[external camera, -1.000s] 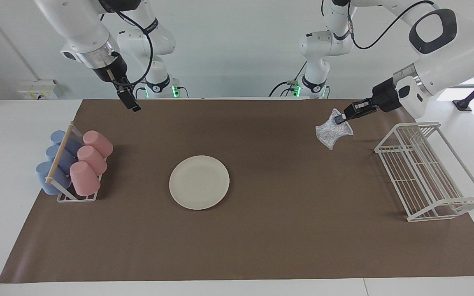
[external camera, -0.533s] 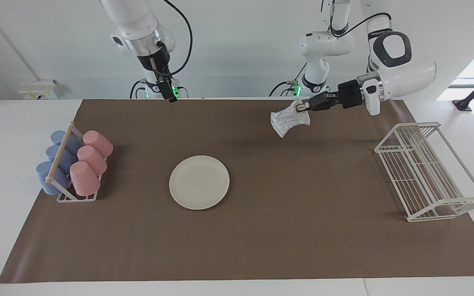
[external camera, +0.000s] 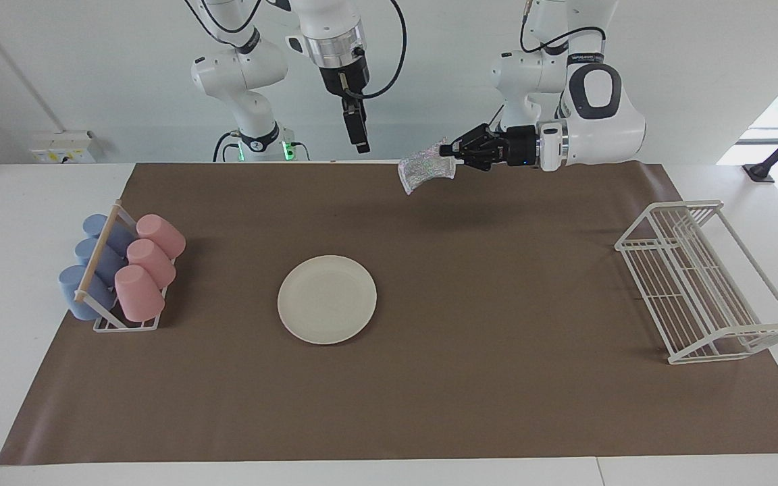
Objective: Wipe plate with sponge
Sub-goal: 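Carry the scrubber toward the plate while the right gripper reaches it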
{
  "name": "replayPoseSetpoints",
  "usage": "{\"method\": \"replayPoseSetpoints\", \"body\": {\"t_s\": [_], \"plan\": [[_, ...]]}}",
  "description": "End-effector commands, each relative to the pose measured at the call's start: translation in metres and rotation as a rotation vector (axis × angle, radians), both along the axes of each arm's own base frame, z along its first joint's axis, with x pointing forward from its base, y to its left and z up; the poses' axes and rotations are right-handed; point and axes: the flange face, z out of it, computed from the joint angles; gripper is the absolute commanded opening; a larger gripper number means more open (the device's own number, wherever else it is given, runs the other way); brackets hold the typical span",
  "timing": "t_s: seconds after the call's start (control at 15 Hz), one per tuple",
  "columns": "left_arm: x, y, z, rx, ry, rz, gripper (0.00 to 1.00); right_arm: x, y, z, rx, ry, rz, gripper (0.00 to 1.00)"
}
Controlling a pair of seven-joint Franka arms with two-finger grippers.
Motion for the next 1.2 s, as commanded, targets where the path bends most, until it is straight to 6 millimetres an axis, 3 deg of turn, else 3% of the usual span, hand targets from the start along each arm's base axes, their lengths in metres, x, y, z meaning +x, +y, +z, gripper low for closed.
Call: {"method": "replayPoseSetpoints", "body": {"t_s": [0.0, 0.2, 0.47, 0.73, 0.87, 1.0, 1.07, 1.13], "plan": [[0.000, -0.001, -0.013, -0.092, -0.032, -0.034, 0.00, -0.014, 0.009, -0.018, 0.036, -0.051, -0.015, 1.00], [-0.003, -0.006, -0.019, -0.125, -0.038, -0.080, 0.00, -0.031, 0.032, -0.034, 0.078, -0.091, -0.034, 1.00], [-0.004, -0.009, -0.018, -0.129, -0.036, -0.090, 0.00, -0.052, 0.044, -0.044, 0.063, -0.080, -0.004, 1.00], [-0.003, -0.009, -0.016, -0.134, -0.035, -0.097, 0.00, -0.059, 0.054, -0.054, 0.094, -0.069, -0.016, 1.00], [-0.004, -0.009, -0.017, -0.133, -0.034, -0.103, 0.00, -0.053, 0.063, -0.066, 0.113, -0.087, -0.016, 1.00], [-0.003, -0.007, -0.016, -0.135, -0.031, -0.102, 0.00, -0.028, 0.077, -0.108, 0.130, -0.092, -0.027, 1.00], [-0.003, -0.007, -0.016, -0.135, -0.033, -0.101, 0.00, -0.029, 0.087, -0.100, 0.156, -0.114, -0.027, 1.00], [-0.003, -0.006, -0.015, -0.133, -0.034, -0.104, 0.00, -0.023, 0.076, -0.093, 0.147, -0.108, -0.035, 1.00]]}}
